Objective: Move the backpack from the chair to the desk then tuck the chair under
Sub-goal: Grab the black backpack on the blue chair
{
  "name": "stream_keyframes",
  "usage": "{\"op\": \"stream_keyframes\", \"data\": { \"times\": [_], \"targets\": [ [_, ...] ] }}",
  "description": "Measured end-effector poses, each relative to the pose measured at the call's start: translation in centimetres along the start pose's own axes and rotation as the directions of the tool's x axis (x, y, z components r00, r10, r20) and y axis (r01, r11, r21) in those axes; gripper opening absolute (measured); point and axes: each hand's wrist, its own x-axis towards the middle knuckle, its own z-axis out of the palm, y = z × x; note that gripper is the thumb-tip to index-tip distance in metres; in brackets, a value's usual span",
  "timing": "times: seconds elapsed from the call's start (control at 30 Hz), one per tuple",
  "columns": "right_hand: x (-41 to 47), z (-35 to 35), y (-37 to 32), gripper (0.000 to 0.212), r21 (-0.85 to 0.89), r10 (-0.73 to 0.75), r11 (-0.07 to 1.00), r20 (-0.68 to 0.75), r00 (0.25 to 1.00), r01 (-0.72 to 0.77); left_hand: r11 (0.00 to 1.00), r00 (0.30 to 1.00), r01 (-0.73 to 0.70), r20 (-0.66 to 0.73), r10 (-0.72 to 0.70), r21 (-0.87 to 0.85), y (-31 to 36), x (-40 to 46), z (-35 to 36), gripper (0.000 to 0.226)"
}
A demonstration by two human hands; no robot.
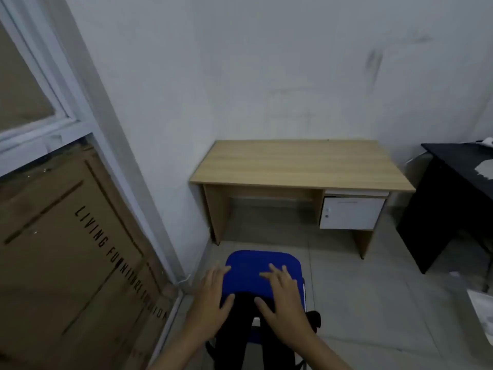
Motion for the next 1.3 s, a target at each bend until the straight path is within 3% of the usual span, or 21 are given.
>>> {"op": "stream_keyframes", "data": {
  "times": [0.13, 0.23, 0.33, 0.43, 0.57, 0.7, 0.83, 0.93, 1.0, 1.1, 1.17, 1.3],
  "targets": [
    [-1.9, 2.6, 1.5, 0.058, -0.16, 0.038, 0.987, 0.167, 0.985, -0.011, 0.999, 0.967, -0.001, 0.254, -0.008, 0.036, -0.2, -1.8, 3.4, 0.06],
    [-3.4, 3.4, 3.8, 0.065, -0.344, 0.02, 0.936, 0.253, 0.967, 0.07, 0.971, 0.94, -0.11, 0.34, 0.031, 0.214, -1.1, -3.2, 5.8, 0.071],
    [-4.2, 3.4, 4.5, 0.069, -0.419, -0.021, 0.9, 0.237, 0.971, 0.122, 0.856, 0.935, -0.257, 0.339, 0.103, 0.448, -1.3, -4.3, 6.0, 0.087],
    [-4.3, 3.6, 4.5, 0.07, -0.435, -0.045, 0.891, 0.196, 0.98, 0.128, 0.79, 0.966, -0.233, 0.229, 0.12, 0.567, -1.5, -4.4, 6.4, 0.097],
    [-4.4, 3.7, 4.7, 0.07, -0.447, -0.048, 0.884, 0.202, 0.978, 0.135, 0.792, 0.989, -0.125, 0.14, 0.05, 0.598, -3.0, -3.9, 5.3, 0.098],
    [-4.4, 3.9, 4.9, 0.07, -0.455, -0.05, 0.88, 0.189, 0.981, 0.132, 0.837, 0.992, 0.057, 0.067, -0.111, 0.545, -5.9, -3.2, 2.2, 0.075],
    [-4.5, 4.0, 4.9, 0.069, -0.456, -0.067, 0.879, 0.168, 0.984, 0.138, 0.831, 0.996, 0.082, -0.021, -0.085, 0.551, -9.1, -1.4, -1.3, 0.051],
    [-4.5, 4.0, 4.8, 0.069, -0.463, -0.074, 0.875, 0.154, 0.985, 0.138, 0.808, 0.975, 0.182, 0.003, -0.222, 0.56, -9.0, 0.7, -4.1, 0.041],
    [-4.6, 4.0, 4.7, 0.069, -0.463, -0.069, 0.876, 0.157, 0.985, 0.135, 0.825, 0.922, 0.342, 0.011, -0.388, 0.45, -8.0, 2.3, -5.4, 0.035],
    [-4.7, 3.8, 4.8, 0.068, -0.46, -0.063, 0.878, 0.164, 0.985, 0.133, 0.867, 0.867, 0.497, 0.008, -0.497, 0.048, -6.5, 4.7, -5.8, 0.052],
    [-4.7, 3.8, 4.8, 0.068, -0.454, -0.063, 0.882, 0.16, 0.985, 0.131, 0.875, 0.887, 0.461, 0.047, -0.46, -0.146, -5.4, 6.0, -5.2, 0.077],
    [-4.7, 3.7, 4.9, 0.067, -0.459, -0.057, 0.88, 0.144, 0.988, 0.118, 0.963, 0.958, 0.264, 0.132, -0.255, -0.054, -3.3, 6.7, -2.7, 0.077]
  ]
}}
